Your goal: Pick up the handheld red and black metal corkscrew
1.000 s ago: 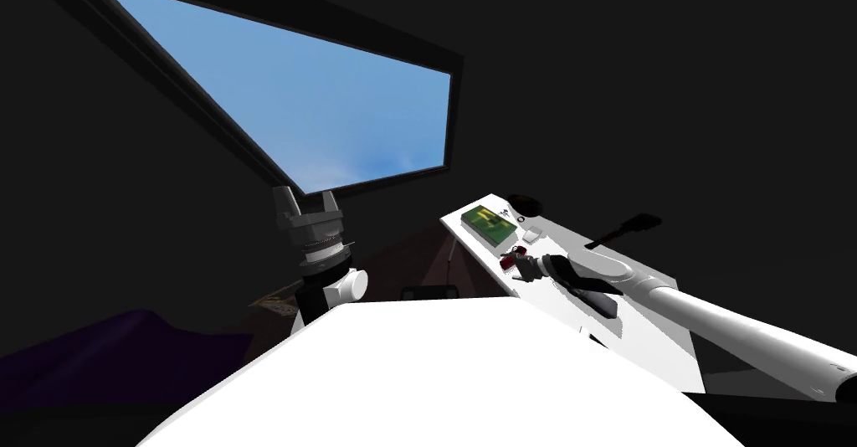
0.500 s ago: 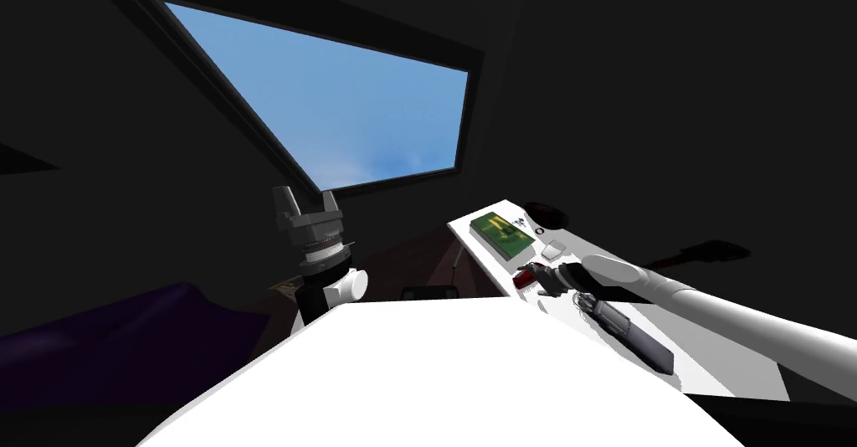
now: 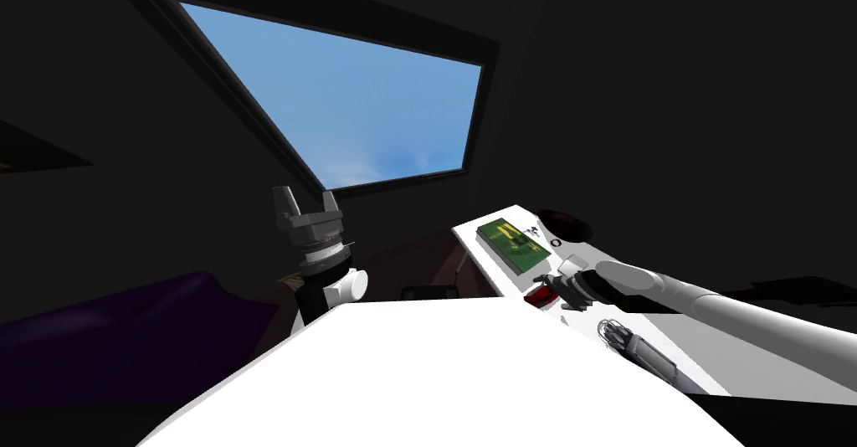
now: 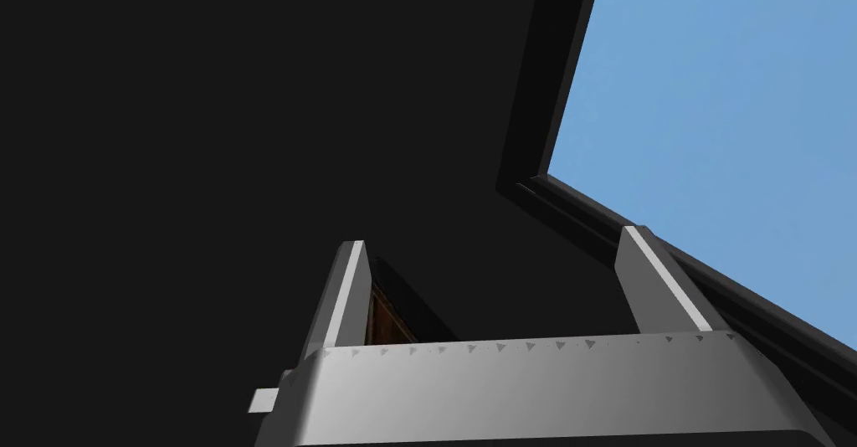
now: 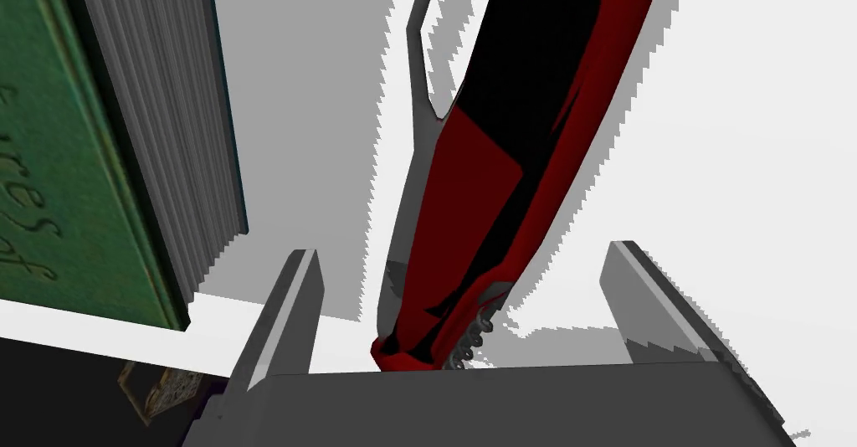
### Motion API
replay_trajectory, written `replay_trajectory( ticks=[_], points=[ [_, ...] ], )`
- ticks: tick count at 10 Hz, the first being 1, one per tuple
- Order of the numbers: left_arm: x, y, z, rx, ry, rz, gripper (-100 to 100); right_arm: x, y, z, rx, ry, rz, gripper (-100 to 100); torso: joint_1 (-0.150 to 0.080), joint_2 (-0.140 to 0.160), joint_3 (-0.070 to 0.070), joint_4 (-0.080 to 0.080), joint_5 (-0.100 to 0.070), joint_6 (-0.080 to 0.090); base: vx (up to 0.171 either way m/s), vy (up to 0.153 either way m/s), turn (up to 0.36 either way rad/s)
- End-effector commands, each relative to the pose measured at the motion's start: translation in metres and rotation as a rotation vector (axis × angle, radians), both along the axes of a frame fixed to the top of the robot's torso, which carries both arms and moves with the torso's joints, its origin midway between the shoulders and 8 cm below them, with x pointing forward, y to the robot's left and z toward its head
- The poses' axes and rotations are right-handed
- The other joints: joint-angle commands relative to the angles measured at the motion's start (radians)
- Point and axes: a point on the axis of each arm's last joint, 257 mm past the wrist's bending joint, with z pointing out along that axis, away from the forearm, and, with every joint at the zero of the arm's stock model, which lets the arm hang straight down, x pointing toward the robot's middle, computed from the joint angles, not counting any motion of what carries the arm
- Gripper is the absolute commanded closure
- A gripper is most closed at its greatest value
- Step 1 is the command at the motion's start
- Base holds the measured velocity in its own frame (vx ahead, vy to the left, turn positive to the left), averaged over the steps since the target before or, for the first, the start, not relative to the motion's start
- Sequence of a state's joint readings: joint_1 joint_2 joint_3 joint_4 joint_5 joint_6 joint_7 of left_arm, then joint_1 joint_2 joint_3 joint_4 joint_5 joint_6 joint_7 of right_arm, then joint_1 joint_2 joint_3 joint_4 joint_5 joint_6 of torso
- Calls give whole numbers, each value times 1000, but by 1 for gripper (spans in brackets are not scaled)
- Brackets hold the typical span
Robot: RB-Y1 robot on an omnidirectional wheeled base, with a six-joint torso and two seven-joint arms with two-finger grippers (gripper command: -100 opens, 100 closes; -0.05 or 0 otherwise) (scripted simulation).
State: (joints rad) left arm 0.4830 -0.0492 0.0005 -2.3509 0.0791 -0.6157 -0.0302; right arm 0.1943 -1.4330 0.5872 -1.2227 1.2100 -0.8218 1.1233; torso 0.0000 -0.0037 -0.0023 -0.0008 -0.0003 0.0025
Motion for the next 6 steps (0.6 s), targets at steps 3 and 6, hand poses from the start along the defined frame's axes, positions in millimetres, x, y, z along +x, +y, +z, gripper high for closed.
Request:
replay_trajectory(
  ticks=[3, 6],
  points=[
    [0, 0, 0, 0, 0, 0, 0, -6, 6, -17, 1, -2, -17, -100, 0, 3, 2, 1, 0, 0, -3, -16, 61],
    [0, 0, 0, 0, 0, 0, 0, -6, 6, -19, 1, -2, -19, 100, 0, 4, 3, 1, 0, 0, -6, -13, 11]
  ],
)
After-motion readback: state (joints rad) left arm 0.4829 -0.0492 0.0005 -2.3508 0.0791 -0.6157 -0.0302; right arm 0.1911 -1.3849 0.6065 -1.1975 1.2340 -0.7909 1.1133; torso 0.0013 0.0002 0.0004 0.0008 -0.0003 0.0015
